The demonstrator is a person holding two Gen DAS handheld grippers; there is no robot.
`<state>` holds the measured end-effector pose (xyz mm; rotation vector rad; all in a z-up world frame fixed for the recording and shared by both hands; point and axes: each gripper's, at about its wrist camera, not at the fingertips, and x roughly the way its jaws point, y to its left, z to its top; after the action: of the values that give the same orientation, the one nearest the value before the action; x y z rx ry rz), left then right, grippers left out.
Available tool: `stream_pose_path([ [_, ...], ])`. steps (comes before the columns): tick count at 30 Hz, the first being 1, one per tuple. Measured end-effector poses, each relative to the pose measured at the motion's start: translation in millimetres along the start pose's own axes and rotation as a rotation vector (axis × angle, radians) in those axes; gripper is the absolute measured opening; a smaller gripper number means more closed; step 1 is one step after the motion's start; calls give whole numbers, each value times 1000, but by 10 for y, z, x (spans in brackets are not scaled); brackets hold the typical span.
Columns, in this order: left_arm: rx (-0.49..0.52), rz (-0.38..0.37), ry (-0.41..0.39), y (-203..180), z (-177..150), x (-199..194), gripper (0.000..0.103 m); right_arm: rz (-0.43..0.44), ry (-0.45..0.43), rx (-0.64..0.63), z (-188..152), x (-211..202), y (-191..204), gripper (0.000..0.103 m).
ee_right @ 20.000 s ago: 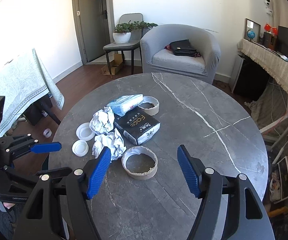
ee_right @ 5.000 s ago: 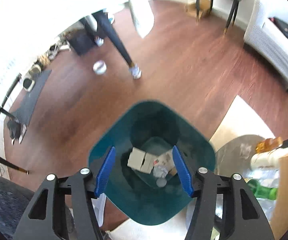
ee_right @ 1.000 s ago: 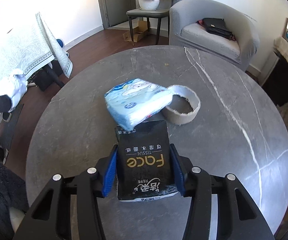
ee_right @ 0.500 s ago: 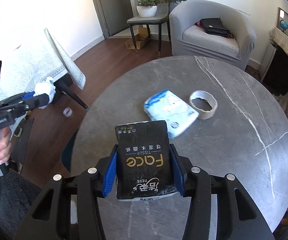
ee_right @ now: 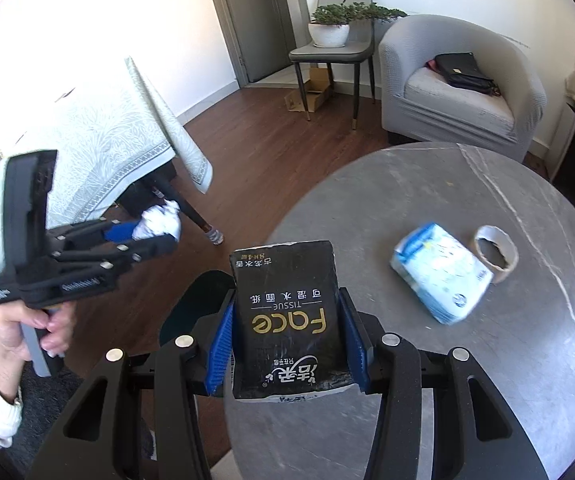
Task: Collect trash
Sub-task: 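Carry the paper and black tissue pack over the green bin, then lower the black Face tissue pack into the bin and open the right gripper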
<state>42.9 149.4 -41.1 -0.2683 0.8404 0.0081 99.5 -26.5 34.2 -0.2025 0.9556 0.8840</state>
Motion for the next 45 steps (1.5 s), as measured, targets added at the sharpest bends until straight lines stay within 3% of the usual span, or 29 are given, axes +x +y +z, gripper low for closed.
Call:
stream_pose_path([
  [31, -15, 93, 430, 741, -1091, 917, 51, 77, 73, -41, 341, 902, 750, 49],
  [40, 31, 98, 390, 736, -1048, 752, 57, 69, 90, -32, 359, 1092, 805, 49],
  [45, 46, 101, 301, 709, -890, 529, 46, 66, 110, -42, 370, 1221, 878, 49],
])
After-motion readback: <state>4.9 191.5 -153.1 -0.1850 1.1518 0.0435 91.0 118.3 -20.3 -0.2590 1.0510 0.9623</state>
